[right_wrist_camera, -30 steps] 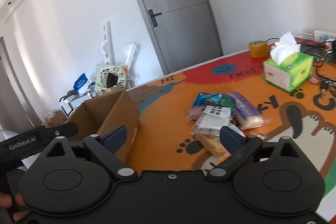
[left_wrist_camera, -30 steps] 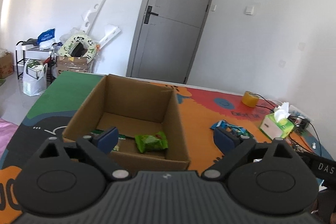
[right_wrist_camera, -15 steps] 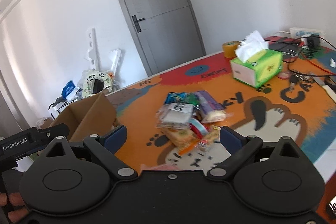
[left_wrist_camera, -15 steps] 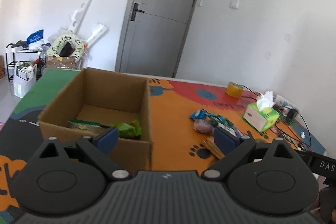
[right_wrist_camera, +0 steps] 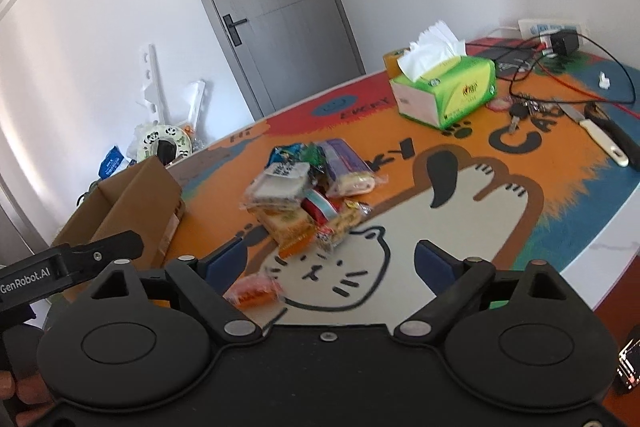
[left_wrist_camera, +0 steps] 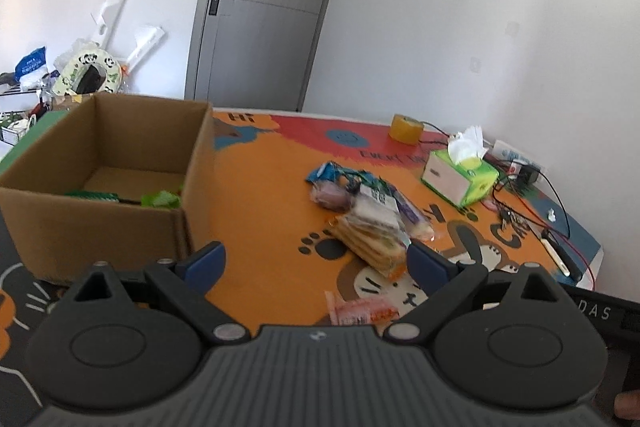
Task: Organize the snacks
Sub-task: 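Move both tools back to the snack pile, then grasp the pink wrapped snack with left tool while right tool grasps small snack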
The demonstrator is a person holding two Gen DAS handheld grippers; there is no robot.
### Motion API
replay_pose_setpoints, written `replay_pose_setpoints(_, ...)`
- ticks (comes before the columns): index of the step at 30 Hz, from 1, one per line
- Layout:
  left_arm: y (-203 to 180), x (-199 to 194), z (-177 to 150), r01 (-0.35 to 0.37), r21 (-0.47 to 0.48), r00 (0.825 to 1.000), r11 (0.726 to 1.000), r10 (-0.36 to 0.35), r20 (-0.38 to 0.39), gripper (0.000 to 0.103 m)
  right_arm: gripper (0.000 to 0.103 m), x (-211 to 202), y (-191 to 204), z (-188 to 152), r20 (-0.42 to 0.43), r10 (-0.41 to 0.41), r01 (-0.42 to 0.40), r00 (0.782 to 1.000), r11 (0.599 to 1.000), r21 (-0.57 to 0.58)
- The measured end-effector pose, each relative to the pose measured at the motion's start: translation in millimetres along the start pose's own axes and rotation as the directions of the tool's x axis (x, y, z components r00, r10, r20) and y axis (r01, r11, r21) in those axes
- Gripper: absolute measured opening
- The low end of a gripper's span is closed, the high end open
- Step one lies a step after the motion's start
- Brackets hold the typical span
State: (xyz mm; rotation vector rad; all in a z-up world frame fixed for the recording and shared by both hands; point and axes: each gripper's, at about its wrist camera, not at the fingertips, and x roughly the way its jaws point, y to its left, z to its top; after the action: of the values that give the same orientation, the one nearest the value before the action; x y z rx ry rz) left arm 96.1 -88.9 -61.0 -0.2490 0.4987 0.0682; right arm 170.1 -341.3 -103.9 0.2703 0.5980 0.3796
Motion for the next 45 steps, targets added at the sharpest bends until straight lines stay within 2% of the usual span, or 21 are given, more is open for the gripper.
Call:
replay_pose_setpoints(6,-7.7,14.6,-10.9,0.004,0.016,0.999,1.0,-0.003,-0.038,0.097,0.084,9.3,-7.6,-6.0,-0.026,-0.016,0.016,1.0,1.0,0.018)
replay_pose_setpoints(15,-21.3,33.8,-25.7,0.003,0.04,0.997,0.999,0.0,-0.076,0.097,0.082,12.7,-19.8,-11.1,-0.037,-0.032,0.033,0.999,0.999,0.033)
replay_pose_setpoints(19,-27.7,42.1,-31.7,0.008,0.049,0.996,0.999,-0.004,-0.092,0.096,0.076,15.5,-25.9,-12.6,-0.046,-0.035,0.037,0.998,0.999,0.036)
replay_pose_setpoints(27,-34.8,66.2,-40.3,-0.015,0.051,0.991,0.999,0.021,-0.132,0.094,0.071,31.0,-33.7,-13.5,-0.067,-0.034,0.037,0.997,0.998,0.046)
replay_pose_setpoints(29,-36.4,70.8,-42.8,-0.023,0.058,0.991,0.998,0.03,-0.133,0.091,0.071,35.4,-32.4,-11.9,-0.067,-0.029,0.032,0.997,0.998,0.046)
replay_pose_setpoints(32,-40.1,71.5,-44.8,-0.014,0.098,0.992,0.995,0.026,-0.123,0.075,0.071,42.0,-28.5,-8.6,-0.066,-0.02,0.022,0.998,0.999,0.037)
replay_pose_setpoints(33,-40.4,71.1,-44.5,0.0,0.109,0.992,0.994,0.014,-0.123,0.061,0.071,44.6,-26.6,-7.4,-0.065,-0.016,0.018,0.998,0.999,0.034)
replay_pose_setpoints(34,-39.3,71.0,-43.3,0.01,0.104,0.992,0.995,0.003,-0.124,0.055,0.071,47.0,-25.3,-5.9,-0.063,-0.013,0.015,0.998,0.999,0.031)
replay_pose_setpoints(37,-33.6,72.5,-39.5,0.022,0.073,0.992,0.997,-0.013,-0.127,0.05,0.071,54.5,-21.2,-0.6,-0.055,-0.01,0.012,0.998,0.999,0.034)
replay_pose_setpoints(45,-20.9,75.7,-29.8,0.004,0.026,0.993,1.0,-0.001,-0.115,0.049,0.07,73.4,-11.4,10.1,-0.052,-0.003,0.004,0.999,1.0,0.024)
